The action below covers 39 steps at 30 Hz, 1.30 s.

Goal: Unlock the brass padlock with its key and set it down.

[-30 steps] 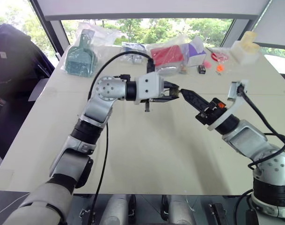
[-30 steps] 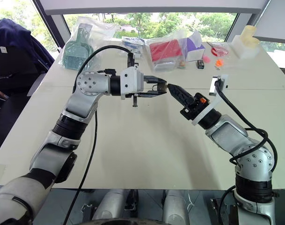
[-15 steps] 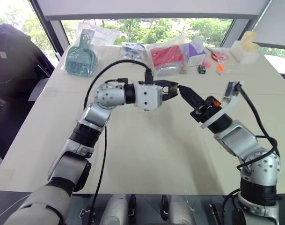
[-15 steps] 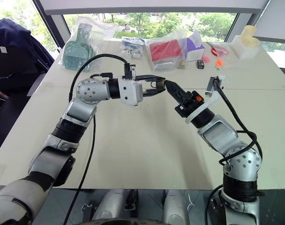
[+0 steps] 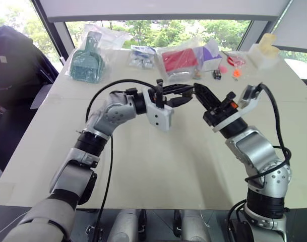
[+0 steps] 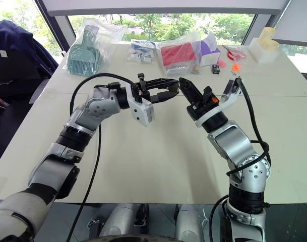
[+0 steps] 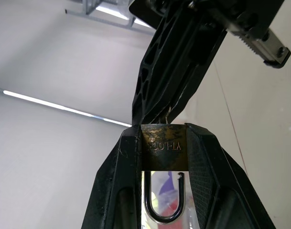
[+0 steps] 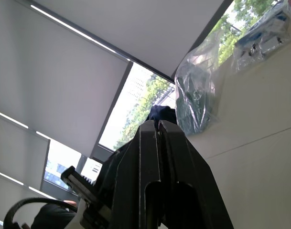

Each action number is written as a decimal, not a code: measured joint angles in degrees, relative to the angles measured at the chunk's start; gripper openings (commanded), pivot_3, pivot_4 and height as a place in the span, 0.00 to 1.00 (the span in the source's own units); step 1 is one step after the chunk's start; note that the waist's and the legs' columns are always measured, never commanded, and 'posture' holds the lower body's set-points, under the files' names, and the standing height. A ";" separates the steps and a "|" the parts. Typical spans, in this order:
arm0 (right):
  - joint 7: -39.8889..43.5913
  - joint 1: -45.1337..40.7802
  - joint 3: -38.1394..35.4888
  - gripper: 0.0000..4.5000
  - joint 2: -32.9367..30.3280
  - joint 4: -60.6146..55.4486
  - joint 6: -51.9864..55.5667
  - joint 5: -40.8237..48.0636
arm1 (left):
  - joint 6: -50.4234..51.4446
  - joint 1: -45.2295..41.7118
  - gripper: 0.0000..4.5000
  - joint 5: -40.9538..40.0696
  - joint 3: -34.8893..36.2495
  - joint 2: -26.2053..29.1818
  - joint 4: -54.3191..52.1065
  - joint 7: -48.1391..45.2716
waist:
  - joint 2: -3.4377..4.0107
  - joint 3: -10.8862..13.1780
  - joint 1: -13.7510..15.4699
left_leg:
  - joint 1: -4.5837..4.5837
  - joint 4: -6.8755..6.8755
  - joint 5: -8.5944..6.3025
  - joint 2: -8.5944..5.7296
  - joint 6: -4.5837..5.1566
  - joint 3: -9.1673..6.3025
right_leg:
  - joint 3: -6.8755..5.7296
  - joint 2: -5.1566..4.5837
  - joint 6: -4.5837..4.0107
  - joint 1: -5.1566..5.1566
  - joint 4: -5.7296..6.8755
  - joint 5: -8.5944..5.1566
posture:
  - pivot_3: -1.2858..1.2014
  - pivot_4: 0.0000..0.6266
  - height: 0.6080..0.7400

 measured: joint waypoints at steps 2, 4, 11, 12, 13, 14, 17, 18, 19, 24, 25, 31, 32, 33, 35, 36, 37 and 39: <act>2.03 0.22 -0.01 0.13 -2.40 0.02 0.02 -2.71 | 1.67 -0.83 0.16 -1.65 -1.20 -0.13 0.73 -1.67 | 0.00 0.00 0.03 | -0.01 0.00 0.00 -0.01 0.00 0.02 | 0.00 0.00 0.00 0.01 -0.01 0.00 | 0.52 0.24 0.96; 6.08 1.21 -0.47 0.32 -6.51 0.36 0.26 -6.64 | 4.99 -1.50 0.16 -5.76 -2.04 -0.77 0.91 -5.71 | 0.00 0.00 -0.01 | -0.01 0.00 -0.01 -0.01 0.02 0.03 | 0.01 -0.01 -0.01 0.01 -0.02 -0.01 | 0.52 0.24 0.96; 18.21 2.91 -2.10 0.88 -17.64 1.77 4.26 -15.38 | 12.47 -3.42 0.16 -14.20 -2.06 -0.44 2.19 -13.93 | 0.01 0.01 -0.54 | 0.01 -0.03 -0.01 0.04 0.02 0.03 | 0.00 0.02 0.01 -0.03 -0.01 -0.01 | 0.52 0.24 0.96; 20.13 3.12 -1.80 0.88 -18.39 1.73 5.15 -15.65 | 12.52 -3.67 0.16 -14.48 -2.07 -0.55 2.24 -14.25 | 0.01 0.01 -0.60 | 0.01 -0.03 -0.01 0.04 0.02 0.03 | 0.00 0.02 0.01 -0.03 -0.01 -0.01 | 0.52 0.24 0.96; 21.60 3.25 -1.53 0.88 -18.93 1.63 5.80 -16.18 | 12.55 -3.83 0.16 -14.80 -2.06 -0.62 2.26 -14.51 | 0.01 0.01 -0.62 | 0.01 -0.03 -0.01 0.04 0.02 0.03 | 0.01 0.02 0.01 -0.03 -0.01 -0.01 | 0.52 0.24 0.96; 22.53 3.25 -1.32 0.88 -18.99 1.50 6.30 -16.91 | 12.61 -3.87 0.16 -15.08 -2.06 -0.67 2.26 -14.76 | 0.01 0.01 -0.63 | 0.01 -0.02 -0.01 0.04 0.03 0.02 | 0.01 0.01 0.01 -0.02 -0.01 -0.01 | 0.52 0.24 0.96; 24.10 3.02 0.27 0.88 -18.80 1.45 6.97 -18.91 | 13.48 -3.84 0.16 -15.79 -2.07 -0.93 2.08 -15.30 | 0.01 0.01 -0.51 | 0.01 -0.01 -0.01 0.04 0.02 0.02 | 0.00 0.00 0.01 -0.02 -0.01 -0.01 | 0.52 0.24 0.96; 24.25 2.73 0.60 0.88 -18.69 1.45 7.24 -19.40 | 13.71 -3.81 0.16 -16.10 -2.07 -0.92 1.71 -15.59 | 0.01 0.01 -0.45 | 0.00 -0.01 -0.01 0.03 0.02 0.02 | 0.00 -0.01 0.01 -0.02 -0.01 -0.01 | 0.52 0.24 0.96; 24.34 2.40 0.78 0.88 -18.63 1.46 7.36 -19.59 | 13.88 -3.78 0.16 -16.33 -2.07 -0.98 1.22 -15.93 | 0.01 0.01 -0.36 | 0.00 -0.01 -0.01 0.03 0.02 0.02 | 0.01 -0.01 0.01 -0.02 -0.02 -0.01 | 0.52 0.24 0.96; 24.00 -0.20 1.48 0.88 -16.96 1.70 7.71 -20.69 | 15.40 -2.74 0.16 -17.27 -2.09 -1.02 -2.43 -17.16 | 0.01 0.01 -0.10 | 0.00 -0.01 -0.01 0.03 0.02 0.02 | 0.01 -0.01 0.00 -0.02 -0.02 -0.01 | 0.52 0.24 0.96; 23.90 -0.51 1.61 0.88 -16.47 1.89 7.71 -21.05 | 15.87 -2.42 0.16 -17.74 -2.09 -1.07 -2.94 -17.38 | 0.01 0.01 -0.08 | 0.00 0.00 -0.01 0.03 0.02 0.02 | 0.00 -0.01 0.00 -0.02 -0.02 -0.01 | 0.52 0.24 0.96; 23.56 -1.70 2.34 0.36 -14.27 1.85 8.64 -20.97 | 17.62 -1.47 0.16 -18.05 -2.08 -0.52 -3.73 -17.60 | 0.01 0.01 -0.09 | 0.00 0.00 -0.01 0.03 0.02 0.01 | 0.00 0.00 0.00 -0.02 -0.02 -0.01 | 0.52 0.24 0.96; 23.66 -1.72 2.35 0.25 -14.23 1.70 8.71 -20.95 | 17.68 -1.44 0.16 -17.95 -2.08 -0.38 -3.73 -17.63 | 0.01 0.01 -0.06 | 0.00 0.00 -0.01 0.02 0.02 0.01 | 0.00 -0.01 0.00 -0.02 -0.02 -0.01 | 0.52 0.24 0.96; 23.69 -1.72 2.31 0.14 -14.23 1.65 8.72 -20.96 | 17.72 -1.43 0.16 -17.91 -2.09 -0.31 -3.70 -17.65 | 0.01 0.01 -0.06 | 0.00 0.00 -0.01 0.02 0.02 0.01 | 0.00 0.00 0.00 -0.02 -0.02 -0.01 | 0.52 0.24 0.96; 24.06 -1.59 2.00 0.00 -14.29 1.70 8.97 -21.09 | 17.65 -1.43 0.16 -18.09 -2.09 -0.20 -3.66 -18.21 | 0.01 0.01 -0.06 | 0.00 0.00 -0.01 0.02 0.02 0.01 | 0.00 -0.01 0.00 -0.01 -0.02 -0.01 | 0.52 0.24 0.96; 24.15 -1.41 1.95 0.00 -14.29 1.69 9.00 -21.08 | 17.62 -1.43 0.16 -18.10 -2.10 -0.17 -3.51 -18.38 | 0.01 0.01 -0.05 | 0.00 0.00 -0.01 0.02 0.02 0.01 | 0.00 -0.01 0.00 -0.01 -0.02 -0.01 | 0.52 0.24 0.96; 24.21 -1.21 1.88 0.00 -14.29 1.69 9.03 -21.10 | 17.59 -1.43 0.16 -18.09 -2.10 -0.19 -3.28 -18.48 | 0.01 0.01 -0.05 | 0.00 0.00 -0.01 0.02 0.02 0.01 | 0.00 -0.01 0.00 -0.01 -0.02 -0.01 | 0.52 0.24 0.96; 24.41 -0.94 1.77 0.00 -14.33 1.72 9.16 -21.17 | 17.42 -1.43 0.27 -18.09 -2.14 -0.37 -2.90 -18.66 | 0.01 0.01 -0.11 | 0.00 0.00 -0.01 0.02 0.02 0.02 | 0.00 0.00 0.00 -0.01 -0.02 -0.01 | 0.52 0.24 0.96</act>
